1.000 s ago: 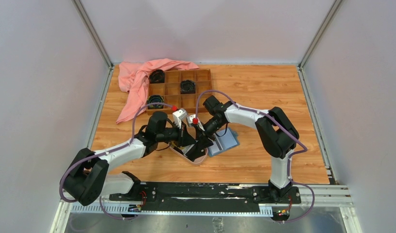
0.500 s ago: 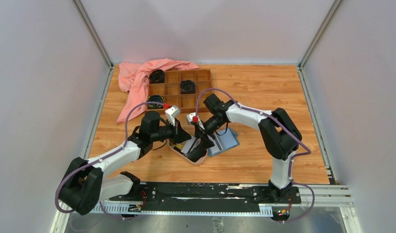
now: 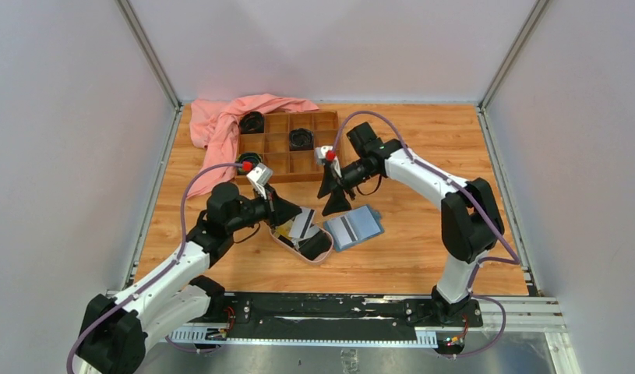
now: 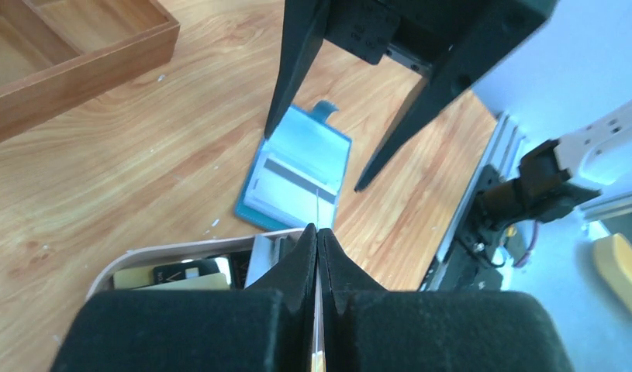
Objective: Put the credit cards into the card holder
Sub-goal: Pick up the credit card from the storage box.
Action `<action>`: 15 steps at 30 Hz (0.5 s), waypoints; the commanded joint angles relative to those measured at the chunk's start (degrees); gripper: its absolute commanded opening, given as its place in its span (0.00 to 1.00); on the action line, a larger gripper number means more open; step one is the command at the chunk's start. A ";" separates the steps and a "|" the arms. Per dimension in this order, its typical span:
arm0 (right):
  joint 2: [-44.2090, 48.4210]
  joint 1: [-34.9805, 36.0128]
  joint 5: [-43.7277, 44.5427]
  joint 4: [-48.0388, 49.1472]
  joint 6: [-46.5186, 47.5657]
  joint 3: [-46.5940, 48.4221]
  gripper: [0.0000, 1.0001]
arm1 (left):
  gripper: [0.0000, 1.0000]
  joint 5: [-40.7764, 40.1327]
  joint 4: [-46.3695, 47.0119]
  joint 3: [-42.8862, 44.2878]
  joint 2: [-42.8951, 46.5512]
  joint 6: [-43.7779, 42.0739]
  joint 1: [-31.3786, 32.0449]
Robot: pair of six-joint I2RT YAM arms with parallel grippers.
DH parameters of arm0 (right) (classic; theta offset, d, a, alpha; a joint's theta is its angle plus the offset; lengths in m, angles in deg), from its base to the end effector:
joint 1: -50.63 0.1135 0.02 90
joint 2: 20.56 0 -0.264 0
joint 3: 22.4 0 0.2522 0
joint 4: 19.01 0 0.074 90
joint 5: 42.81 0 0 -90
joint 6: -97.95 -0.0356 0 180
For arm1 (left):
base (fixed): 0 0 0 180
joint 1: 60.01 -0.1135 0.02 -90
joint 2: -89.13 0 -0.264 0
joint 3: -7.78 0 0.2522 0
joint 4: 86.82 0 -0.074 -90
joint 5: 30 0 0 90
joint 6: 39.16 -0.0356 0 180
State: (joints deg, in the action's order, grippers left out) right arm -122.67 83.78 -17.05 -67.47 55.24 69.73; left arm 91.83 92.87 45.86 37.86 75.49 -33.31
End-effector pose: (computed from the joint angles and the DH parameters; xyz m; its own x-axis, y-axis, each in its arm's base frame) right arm 0.2927 0.2295 0.2517 -0.0193 -0.3940 -0.9189 -0.9531 -0.2704 0.1359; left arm 0.1718 -0.1074 0.2376 -0.5398 -0.1251 -0.8324 0.6764 0.5242 -0.5175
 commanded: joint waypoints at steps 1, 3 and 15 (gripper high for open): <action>3.47 -4.61 -8.61 -3.45 -11.50 2.68 0.66 | 0.00 -0.90 1.59 1.36 3.64 11.44 -0.42; 5.08 -5.64 -10.86 -3.38 -15.01 0.79 0.65 | 0.00 -2.02 3.45 1.26 5.06 16.87 -0.42; 17.67 -5.88 -10.68 47.17 -73.25 -21.96 0.69 | 0.00 -14.21 7.99 2.56 5.39 38.92 -0.16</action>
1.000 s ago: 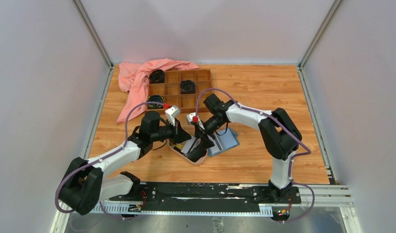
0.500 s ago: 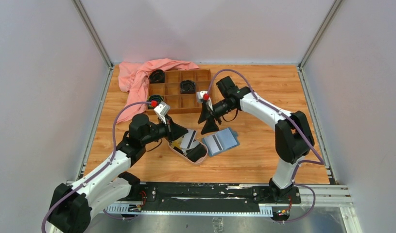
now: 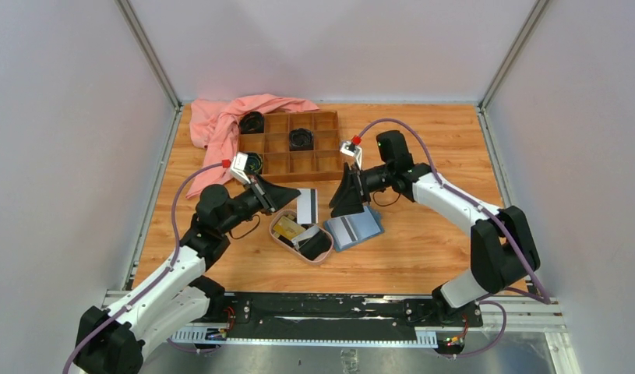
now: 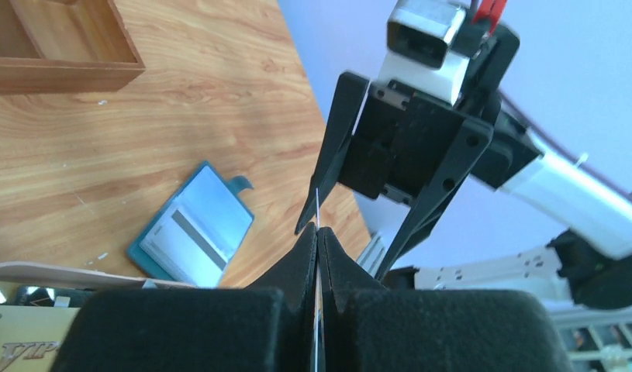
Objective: Put the credit cards into the card holder
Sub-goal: Pick up the credit card from the storage box, then insert the credit card into the card holder.
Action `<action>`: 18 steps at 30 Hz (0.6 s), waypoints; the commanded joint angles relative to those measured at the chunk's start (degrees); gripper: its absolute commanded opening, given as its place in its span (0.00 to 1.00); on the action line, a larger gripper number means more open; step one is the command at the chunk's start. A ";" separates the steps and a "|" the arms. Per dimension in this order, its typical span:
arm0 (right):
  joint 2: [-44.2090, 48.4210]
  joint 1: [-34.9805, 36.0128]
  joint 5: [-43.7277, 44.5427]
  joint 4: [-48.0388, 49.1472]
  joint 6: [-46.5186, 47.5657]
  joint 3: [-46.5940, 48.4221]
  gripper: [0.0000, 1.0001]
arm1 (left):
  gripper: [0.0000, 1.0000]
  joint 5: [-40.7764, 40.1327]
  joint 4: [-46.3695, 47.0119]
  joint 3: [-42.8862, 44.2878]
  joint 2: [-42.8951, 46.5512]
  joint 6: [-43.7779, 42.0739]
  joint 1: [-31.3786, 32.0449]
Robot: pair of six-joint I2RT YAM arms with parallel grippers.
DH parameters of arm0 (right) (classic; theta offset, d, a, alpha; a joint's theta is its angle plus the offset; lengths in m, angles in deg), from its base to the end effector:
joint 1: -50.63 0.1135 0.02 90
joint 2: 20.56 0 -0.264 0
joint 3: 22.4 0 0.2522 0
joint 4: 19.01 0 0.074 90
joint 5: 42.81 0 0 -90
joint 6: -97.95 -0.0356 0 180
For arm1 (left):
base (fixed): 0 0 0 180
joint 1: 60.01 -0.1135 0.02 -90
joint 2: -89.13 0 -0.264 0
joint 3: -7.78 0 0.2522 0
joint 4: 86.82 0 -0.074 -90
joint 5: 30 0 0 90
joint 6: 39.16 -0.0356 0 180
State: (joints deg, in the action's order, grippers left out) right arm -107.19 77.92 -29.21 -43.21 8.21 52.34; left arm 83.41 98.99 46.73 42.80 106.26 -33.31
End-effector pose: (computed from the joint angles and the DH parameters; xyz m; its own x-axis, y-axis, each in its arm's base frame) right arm 0.2666 0.1765 0.2766 -0.5198 -0.2694 -0.8107 -0.8082 -0.1524 0.5689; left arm 0.1674 -0.1000 0.2691 -0.6455 -0.5211 -0.5584 0.4152 0.3742 -0.8292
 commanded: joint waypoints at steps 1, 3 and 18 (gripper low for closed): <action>2.50 0.06 2.57 23.62 -28.07 -5.20 0.68 | 0.00 -6.61 1.94 1.70 0.60 8.47 -0.11; 2.98 0.26 4.53 26.05 -32.57 -6.25 0.66 | 0.00 -7.62 2.17 1.93 0.50 9.19 0.12; 0.96 2.64 7.14 44.62 -53.17 -8.50 0.46 | 0.00 -10.77 7.40 3.46 -3.06 12.58 5.54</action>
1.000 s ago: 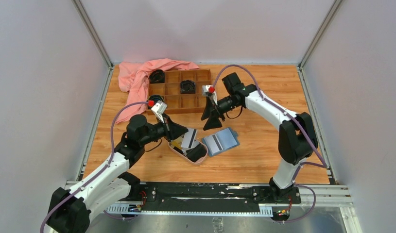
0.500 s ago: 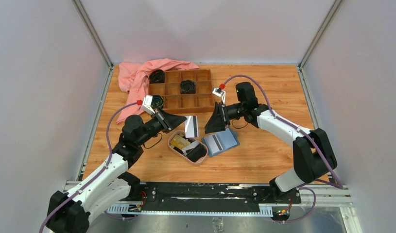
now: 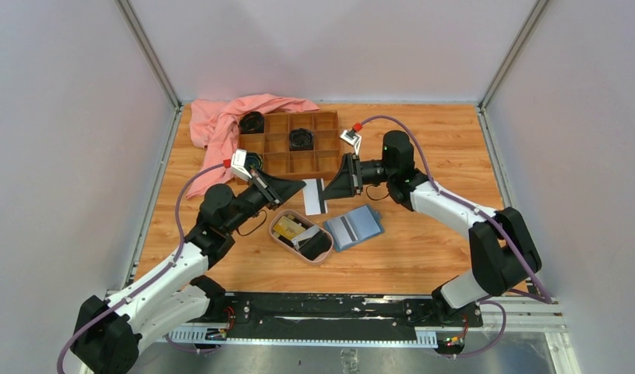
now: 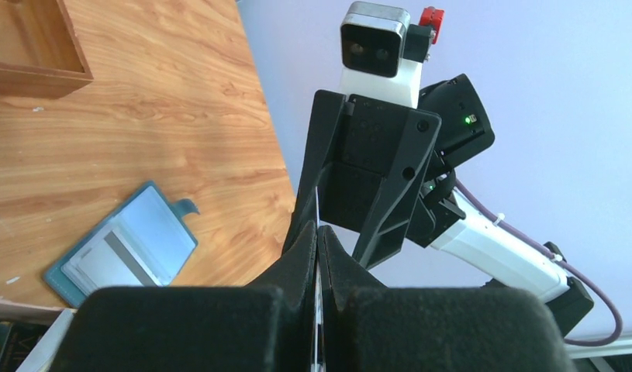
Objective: Put the credit cards into the card holder
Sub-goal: Insert the credit card into the card holder.
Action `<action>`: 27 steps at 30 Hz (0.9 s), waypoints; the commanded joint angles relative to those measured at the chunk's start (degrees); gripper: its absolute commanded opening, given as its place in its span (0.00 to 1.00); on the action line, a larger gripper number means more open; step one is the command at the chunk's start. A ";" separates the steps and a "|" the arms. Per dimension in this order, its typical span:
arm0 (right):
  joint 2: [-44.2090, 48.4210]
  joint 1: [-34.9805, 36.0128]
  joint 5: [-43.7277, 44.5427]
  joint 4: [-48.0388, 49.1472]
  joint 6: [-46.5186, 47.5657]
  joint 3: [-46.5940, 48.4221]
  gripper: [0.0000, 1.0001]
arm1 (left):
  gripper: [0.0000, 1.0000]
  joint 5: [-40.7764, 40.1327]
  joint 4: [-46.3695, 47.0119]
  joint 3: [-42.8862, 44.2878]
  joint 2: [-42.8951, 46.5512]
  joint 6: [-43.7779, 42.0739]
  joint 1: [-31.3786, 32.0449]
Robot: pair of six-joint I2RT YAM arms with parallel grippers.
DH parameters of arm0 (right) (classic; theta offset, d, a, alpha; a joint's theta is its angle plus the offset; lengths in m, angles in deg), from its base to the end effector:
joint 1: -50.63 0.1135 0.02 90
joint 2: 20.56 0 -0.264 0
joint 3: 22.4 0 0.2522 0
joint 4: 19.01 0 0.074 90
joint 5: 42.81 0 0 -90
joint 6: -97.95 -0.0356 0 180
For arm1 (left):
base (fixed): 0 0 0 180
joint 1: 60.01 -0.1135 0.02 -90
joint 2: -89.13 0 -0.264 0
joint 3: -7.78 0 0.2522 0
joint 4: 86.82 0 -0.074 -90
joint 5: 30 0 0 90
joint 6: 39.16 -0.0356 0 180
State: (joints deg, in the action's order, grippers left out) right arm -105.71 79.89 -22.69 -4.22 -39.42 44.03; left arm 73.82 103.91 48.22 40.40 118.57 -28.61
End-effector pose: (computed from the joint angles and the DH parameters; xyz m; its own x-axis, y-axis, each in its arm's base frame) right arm 0.2651 0.1868 0.2897 -0.7655 -0.1388 -0.6283 -0.6234 -0.0822 0.7776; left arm 0.1696 -0.1135 0.2802 -0.6429 -0.6604 -0.3880 0.3026 0.2465 -0.9207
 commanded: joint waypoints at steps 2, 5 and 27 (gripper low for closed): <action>-0.71 0.67 0.63 6.50 -6.31 -0.19 0.34 | 0.00 -1.05 2.84 1.98 -1.26 0.15 1.39; -0.85 0.69 0.29 8.91 -7.69 -0.35 0.17 | 0.00 -0.53 3.87 1.85 -2.35 0.14 2.07; 4.95 -15.58 6.85 -50.77 60.04 0.00 0.00 | 0.76 13.95 3.81 -7.03 -3.06 -23.08 4.28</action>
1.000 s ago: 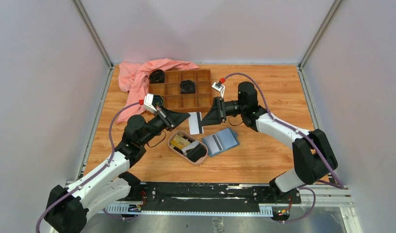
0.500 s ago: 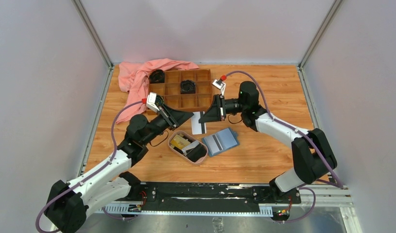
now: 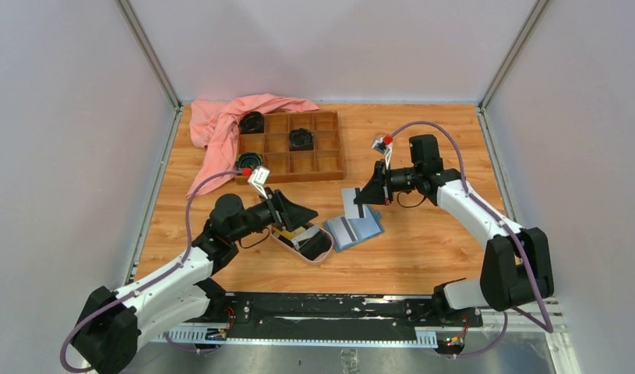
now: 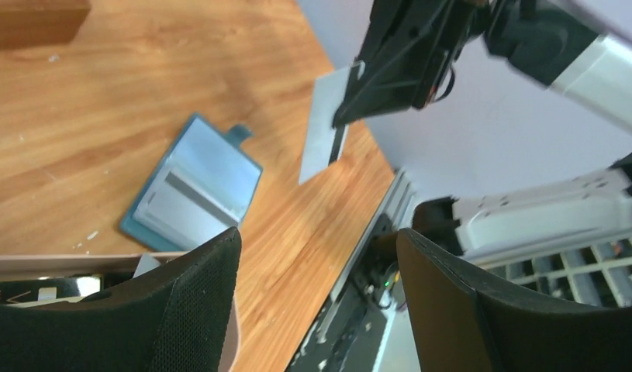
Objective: Put the credit cards into the card holder
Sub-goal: Insert the credit card into the card holder.
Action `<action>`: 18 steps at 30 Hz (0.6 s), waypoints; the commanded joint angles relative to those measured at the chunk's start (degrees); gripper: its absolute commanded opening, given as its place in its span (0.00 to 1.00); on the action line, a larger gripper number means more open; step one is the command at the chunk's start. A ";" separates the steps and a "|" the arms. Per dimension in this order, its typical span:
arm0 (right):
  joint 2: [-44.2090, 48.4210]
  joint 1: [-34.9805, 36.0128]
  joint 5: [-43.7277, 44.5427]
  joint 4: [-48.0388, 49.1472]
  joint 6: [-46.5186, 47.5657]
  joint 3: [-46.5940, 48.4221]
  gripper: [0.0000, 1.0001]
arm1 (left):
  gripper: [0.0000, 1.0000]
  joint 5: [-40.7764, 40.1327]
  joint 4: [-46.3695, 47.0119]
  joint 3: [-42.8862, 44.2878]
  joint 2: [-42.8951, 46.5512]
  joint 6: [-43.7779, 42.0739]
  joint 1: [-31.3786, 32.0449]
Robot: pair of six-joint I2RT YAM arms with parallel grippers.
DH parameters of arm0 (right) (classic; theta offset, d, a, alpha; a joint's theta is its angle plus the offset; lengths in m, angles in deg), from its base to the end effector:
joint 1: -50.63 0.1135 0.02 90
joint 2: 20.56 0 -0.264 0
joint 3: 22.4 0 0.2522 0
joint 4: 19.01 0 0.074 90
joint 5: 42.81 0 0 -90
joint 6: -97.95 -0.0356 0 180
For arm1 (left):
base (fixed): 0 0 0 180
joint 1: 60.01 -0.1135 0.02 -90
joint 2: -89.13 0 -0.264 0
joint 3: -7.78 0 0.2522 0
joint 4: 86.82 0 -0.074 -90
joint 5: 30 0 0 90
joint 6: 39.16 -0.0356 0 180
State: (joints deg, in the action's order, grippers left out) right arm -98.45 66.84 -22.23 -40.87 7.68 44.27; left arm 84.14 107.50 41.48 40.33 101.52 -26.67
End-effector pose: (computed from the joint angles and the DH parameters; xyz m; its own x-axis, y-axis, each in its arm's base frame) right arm 0.2639 0.1114 0.2753 -0.5281 -0.1518 -0.8355 -0.8489 0.1193 0.5149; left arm 0.1558 -0.1199 0.2450 -0.6595 -0.4112 -0.6293 0.5255 0.3464 -0.7771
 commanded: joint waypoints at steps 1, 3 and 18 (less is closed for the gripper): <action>-3.59 -3.15 8.58 -14.42 13.01 0.17 0.00 | 0.75 2.46 0.23 0.11 -3.96 -7.08 3.86; -6.82 -3.64 11.05 -14.78 12.89 0.95 0.00 | 0.74 -0.60 0.23 1.06 -6.12 -9.24 6.88; -18.01 -6.36 1.73 -26.28 22.79 8.28 0.00 | 0.58 -7.12 0.39 10.59 -26.14 -11.44 11.92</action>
State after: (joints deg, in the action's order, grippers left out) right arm -115.17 63.15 -11.22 -59.58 23.96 49.62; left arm 78.78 106.95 49.66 15.48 91.05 -15.19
